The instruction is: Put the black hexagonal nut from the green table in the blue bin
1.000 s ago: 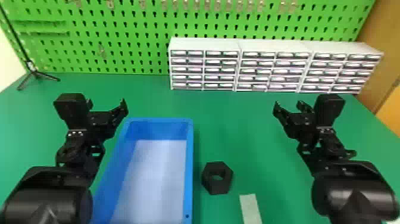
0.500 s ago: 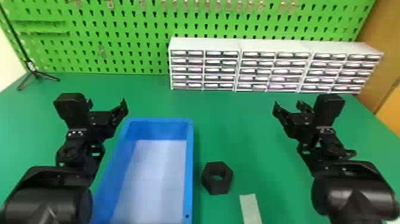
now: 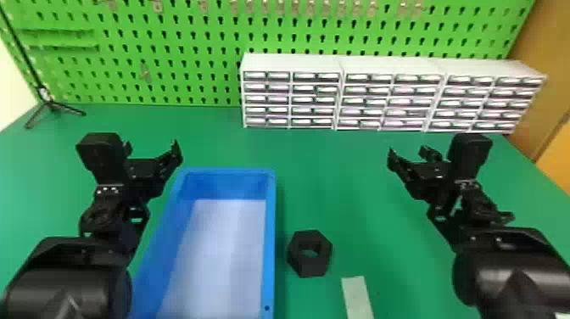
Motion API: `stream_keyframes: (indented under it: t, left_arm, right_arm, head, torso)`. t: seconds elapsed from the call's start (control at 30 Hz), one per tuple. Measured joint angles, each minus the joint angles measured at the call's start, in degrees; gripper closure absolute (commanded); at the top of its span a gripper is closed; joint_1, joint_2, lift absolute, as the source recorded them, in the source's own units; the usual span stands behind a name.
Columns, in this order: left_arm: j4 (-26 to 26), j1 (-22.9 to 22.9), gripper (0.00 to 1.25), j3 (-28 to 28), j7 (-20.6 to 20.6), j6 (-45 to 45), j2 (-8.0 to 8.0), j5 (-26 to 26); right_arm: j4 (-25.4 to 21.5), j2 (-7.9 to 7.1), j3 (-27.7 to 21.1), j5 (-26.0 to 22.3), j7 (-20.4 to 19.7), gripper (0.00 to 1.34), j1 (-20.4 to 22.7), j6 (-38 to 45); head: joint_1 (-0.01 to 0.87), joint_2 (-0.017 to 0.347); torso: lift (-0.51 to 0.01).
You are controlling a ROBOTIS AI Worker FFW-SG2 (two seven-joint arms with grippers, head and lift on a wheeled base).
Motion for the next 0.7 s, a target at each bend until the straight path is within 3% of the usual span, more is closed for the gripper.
stream_keyframes:
  t: [0.43, 0.6, 0.7]
  left_arm:
    - [0.0, 0.1, 0.29, 0.0, 0.0, 0.0, -0.01, 0.1]
    - [0.0, 0.1, 0.29, 0.0, 0.0, 0.0, 0.0, 0.1]
    - [0.0, 0.1, 0.29, -0.1, 0.0, 0.0, 0.01, 0.1]
  right_arm:
    - [-3.3, -0.88, -3.1, 3.3, 14.3, 0.48, 0.5, 10.1]
    - [-5.2, -2.87, -1.9, 5.6, 21.1, 0.46, 0.7, 15.0]
    - [-6.8, -5.02, -0.4, 6.8, 24.0, 0.45, 1.0, 17.5]
  head:
    - [0.683, 0.028]
    - [0.683, 0.028]
    - [0.683, 0.028]
  torso:
    - [-0.096]
    - [-0.096]
    - [-0.096]
